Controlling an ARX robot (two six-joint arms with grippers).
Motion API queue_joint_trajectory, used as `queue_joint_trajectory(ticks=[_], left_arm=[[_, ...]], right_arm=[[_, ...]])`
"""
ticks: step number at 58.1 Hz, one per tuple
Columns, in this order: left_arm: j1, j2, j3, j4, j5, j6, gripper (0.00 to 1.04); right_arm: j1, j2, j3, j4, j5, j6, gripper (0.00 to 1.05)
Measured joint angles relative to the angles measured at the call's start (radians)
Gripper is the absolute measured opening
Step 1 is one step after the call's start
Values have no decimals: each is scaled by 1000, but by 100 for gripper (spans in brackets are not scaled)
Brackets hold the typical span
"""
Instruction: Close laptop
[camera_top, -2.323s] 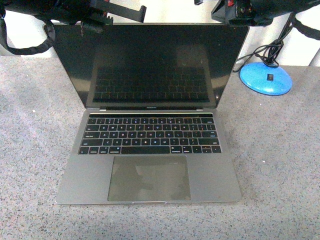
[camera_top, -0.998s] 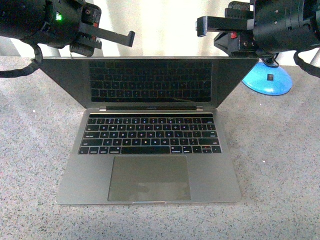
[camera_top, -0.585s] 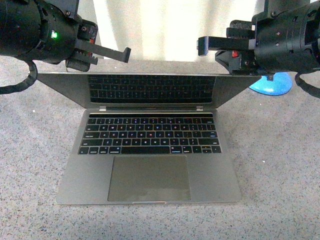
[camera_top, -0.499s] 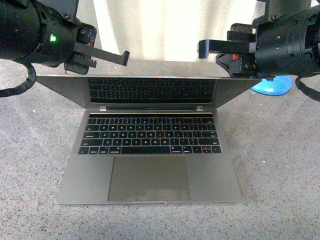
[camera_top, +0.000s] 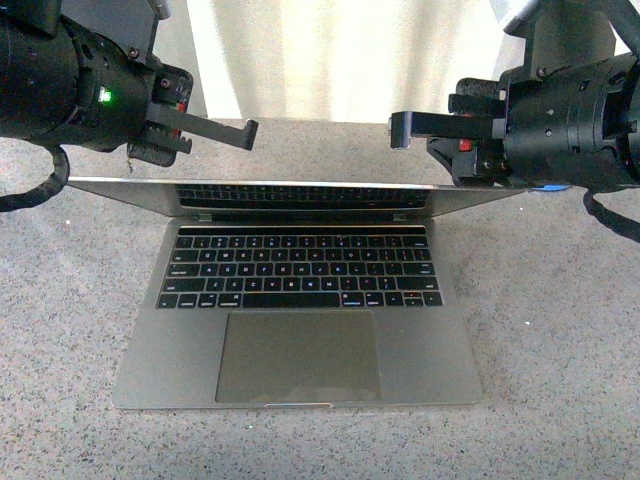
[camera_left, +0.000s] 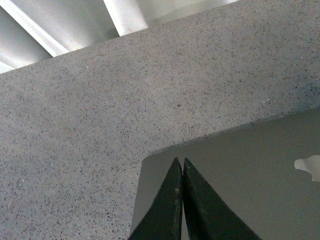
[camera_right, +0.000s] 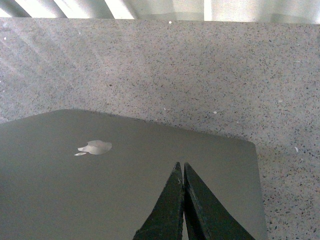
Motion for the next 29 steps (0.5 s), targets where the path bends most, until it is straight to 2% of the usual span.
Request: queue_joint_trajectory(ticks=[29], left_arm=[[-9, 1, -35, 3, -3, -3, 4]], right_arm=[[8, 14, -33, 31, 4, 10, 1]])
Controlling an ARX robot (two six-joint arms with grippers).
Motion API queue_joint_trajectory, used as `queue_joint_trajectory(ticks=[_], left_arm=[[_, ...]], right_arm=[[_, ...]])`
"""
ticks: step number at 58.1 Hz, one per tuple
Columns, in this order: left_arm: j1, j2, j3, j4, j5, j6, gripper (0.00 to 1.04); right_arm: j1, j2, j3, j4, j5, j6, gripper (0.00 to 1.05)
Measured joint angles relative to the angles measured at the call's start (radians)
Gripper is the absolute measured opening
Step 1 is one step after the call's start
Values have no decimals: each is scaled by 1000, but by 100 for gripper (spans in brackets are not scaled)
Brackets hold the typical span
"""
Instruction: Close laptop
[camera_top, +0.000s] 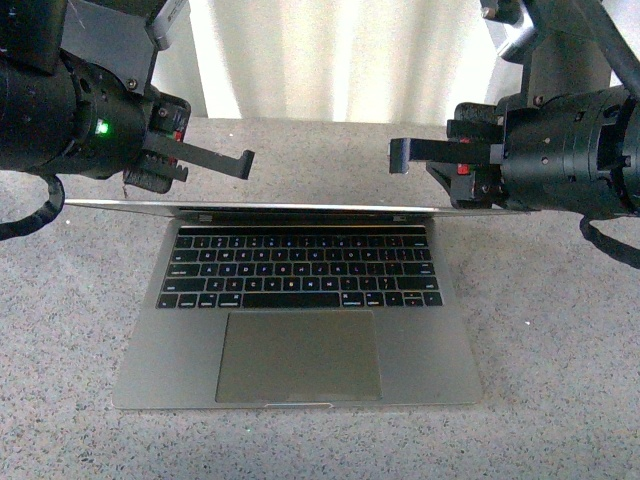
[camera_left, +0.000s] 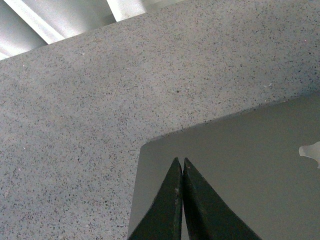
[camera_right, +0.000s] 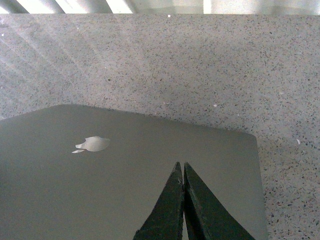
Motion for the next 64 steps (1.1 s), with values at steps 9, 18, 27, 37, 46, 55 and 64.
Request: queue_joint_trajectory(ticks=[9, 18, 27, 37, 46, 55, 64], left_arm=[[-4, 5, -5, 5, -1, 0, 4], [-4, 16, -8, 11, -4, 0, 4], [-4, 34, -25, 18, -6, -3, 4], [-4, 47, -43, 29, -7, -11, 4], [-9, 48, -57, 31, -7, -27, 4], [-18, 52, -70, 31, -6, -43, 4], [-24, 64, -83, 39, -4, -68, 4]], right_arm=[[3, 13, -11, 12, 3, 2, 1], [5, 26, -19, 19, 3, 8, 1], [5, 27, -24, 21, 3, 8, 1], [3, 28, -42, 24, 3, 9, 1], [3, 35, -62, 43, 7, 11, 1], [5, 43, -80, 56, 8, 14, 1], [4, 50, -99, 66, 10, 13, 1]])
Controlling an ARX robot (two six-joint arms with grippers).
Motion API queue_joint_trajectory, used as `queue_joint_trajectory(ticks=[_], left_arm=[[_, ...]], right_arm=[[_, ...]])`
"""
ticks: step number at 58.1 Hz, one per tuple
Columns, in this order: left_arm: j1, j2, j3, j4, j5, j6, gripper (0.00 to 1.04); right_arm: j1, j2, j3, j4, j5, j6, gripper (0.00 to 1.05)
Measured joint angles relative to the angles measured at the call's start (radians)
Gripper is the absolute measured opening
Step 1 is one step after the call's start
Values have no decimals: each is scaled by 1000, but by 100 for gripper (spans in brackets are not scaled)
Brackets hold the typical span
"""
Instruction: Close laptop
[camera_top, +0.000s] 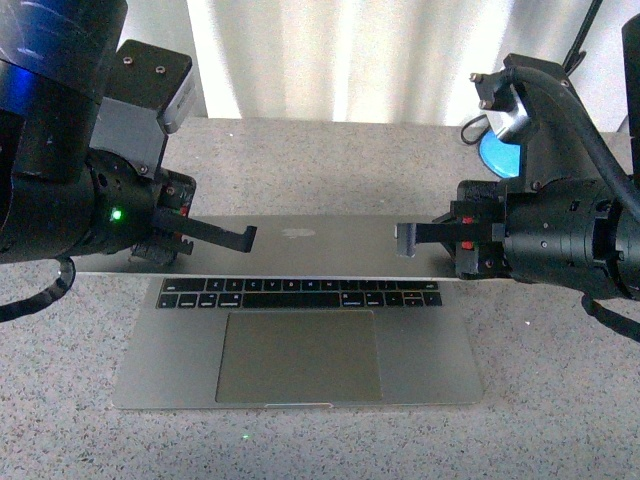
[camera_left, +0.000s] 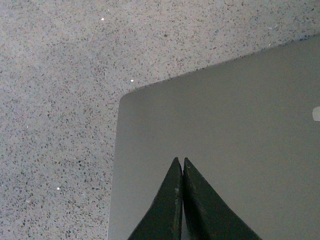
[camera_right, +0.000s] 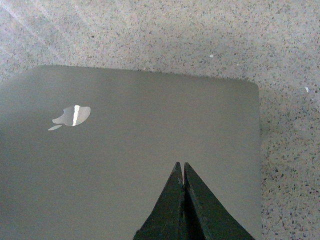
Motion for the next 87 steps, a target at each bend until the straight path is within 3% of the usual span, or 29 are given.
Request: queue_joint_trajectory(ticks=[87], left_arm=[[-1, 87, -53, 84, 8, -77, 4]], right_arm=[[3, 55, -40, 26, 4, -18, 1]])
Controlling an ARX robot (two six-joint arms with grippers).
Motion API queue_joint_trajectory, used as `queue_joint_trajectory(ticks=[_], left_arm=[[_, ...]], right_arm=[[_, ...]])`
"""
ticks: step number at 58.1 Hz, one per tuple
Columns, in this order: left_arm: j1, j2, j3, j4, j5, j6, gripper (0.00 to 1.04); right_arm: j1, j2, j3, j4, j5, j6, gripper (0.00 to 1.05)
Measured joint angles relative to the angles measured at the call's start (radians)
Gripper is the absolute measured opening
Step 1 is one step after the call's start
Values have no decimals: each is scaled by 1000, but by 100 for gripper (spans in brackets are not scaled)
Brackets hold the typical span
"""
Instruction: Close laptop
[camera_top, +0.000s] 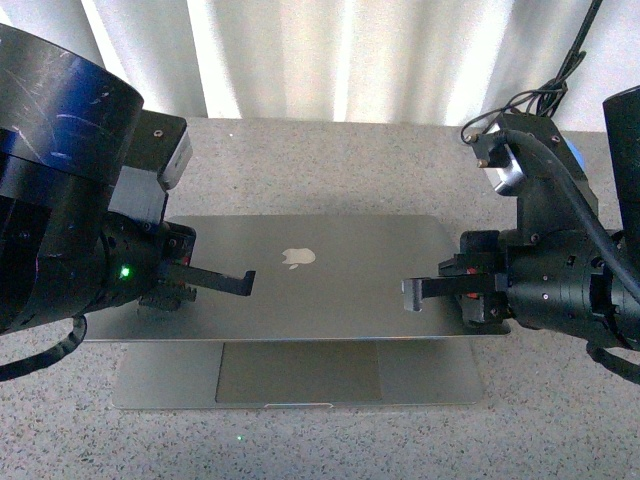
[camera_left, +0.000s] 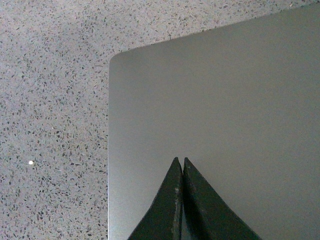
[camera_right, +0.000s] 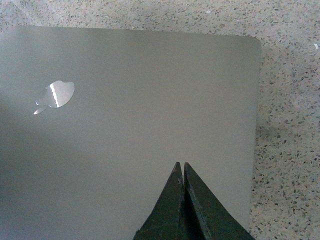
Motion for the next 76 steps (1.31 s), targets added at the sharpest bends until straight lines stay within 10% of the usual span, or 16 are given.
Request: queue_joint_trajectory(ticks=[76], left_arm=[[-7, 85, -18, 45, 7, -28, 4]], right_arm=[[9, 106, -28, 94, -9, 48, 1]])
